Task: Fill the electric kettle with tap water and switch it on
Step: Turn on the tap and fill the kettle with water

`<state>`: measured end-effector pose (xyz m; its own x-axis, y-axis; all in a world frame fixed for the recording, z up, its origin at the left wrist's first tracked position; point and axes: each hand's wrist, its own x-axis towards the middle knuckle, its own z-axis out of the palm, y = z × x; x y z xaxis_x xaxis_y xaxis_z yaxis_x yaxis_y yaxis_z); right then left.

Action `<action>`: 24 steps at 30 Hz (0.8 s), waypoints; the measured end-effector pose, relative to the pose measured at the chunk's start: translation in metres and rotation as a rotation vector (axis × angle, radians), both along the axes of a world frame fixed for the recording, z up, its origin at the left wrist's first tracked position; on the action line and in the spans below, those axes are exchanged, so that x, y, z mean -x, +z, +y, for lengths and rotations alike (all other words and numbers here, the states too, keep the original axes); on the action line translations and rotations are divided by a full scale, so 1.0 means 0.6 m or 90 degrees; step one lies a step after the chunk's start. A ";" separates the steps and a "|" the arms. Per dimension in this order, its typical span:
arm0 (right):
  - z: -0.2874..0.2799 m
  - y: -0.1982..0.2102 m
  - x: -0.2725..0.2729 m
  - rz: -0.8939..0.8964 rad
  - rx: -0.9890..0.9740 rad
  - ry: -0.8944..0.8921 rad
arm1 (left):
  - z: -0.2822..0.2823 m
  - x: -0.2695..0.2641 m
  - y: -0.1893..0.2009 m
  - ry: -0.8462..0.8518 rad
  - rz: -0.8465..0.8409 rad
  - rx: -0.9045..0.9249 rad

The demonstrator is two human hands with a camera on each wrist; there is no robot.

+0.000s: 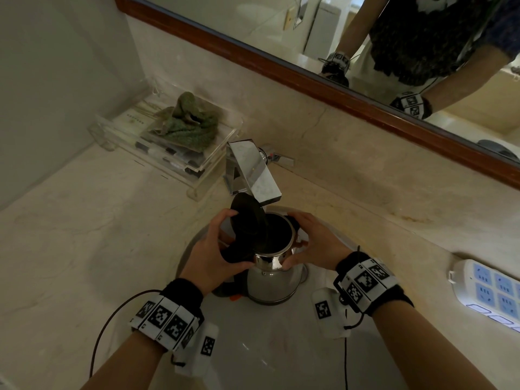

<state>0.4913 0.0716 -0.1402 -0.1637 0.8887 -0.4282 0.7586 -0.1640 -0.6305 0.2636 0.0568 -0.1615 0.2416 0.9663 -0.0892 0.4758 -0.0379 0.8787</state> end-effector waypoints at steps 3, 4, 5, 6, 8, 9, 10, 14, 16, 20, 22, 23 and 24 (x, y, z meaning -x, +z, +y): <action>0.001 -0.001 0.000 0.001 0.002 -0.003 | 0.000 0.000 -0.001 0.002 -0.002 -0.006; 0.001 -0.001 0.000 0.002 0.002 -0.004 | 0.000 0.000 -0.001 0.003 -0.004 -0.007; 0.002 -0.001 0.000 0.003 0.002 -0.004 | 0.000 -0.001 -0.001 0.006 -0.003 -0.008; 0.001 -0.001 -0.001 0.003 0.003 -0.003 | 0.000 -0.001 -0.001 0.006 0.000 -0.009; 0.001 -0.001 -0.002 0.002 0.004 -0.002 | 0.000 -0.001 -0.002 0.004 0.004 -0.007; 0.001 -0.001 -0.002 0.002 0.004 -0.001 | 0.000 -0.001 -0.002 0.003 0.005 -0.006; 0.001 -0.002 -0.002 0.000 0.004 0.000 | 0.000 -0.001 -0.002 0.003 0.004 -0.005; 0.002 -0.003 -0.003 -0.007 0.001 0.004 | 0.000 -0.001 -0.002 0.003 0.002 -0.004; 0.002 -0.002 -0.002 -0.008 -0.001 0.006 | 0.000 -0.001 -0.001 0.004 -0.001 -0.004; 0.002 -0.001 -0.002 -0.007 -0.006 0.006 | 0.000 -0.001 -0.002 0.000 -0.005 -0.009; 0.001 -0.001 -0.001 -0.006 -0.003 0.005 | 0.001 0.000 -0.002 -0.002 -0.006 -0.010; 0.001 -0.001 -0.002 -0.007 -0.003 0.005 | 0.001 0.000 -0.001 -0.003 -0.006 -0.011; 0.000 -0.002 -0.002 -0.009 -0.003 0.005 | 0.001 0.000 -0.001 -0.004 -0.006 -0.010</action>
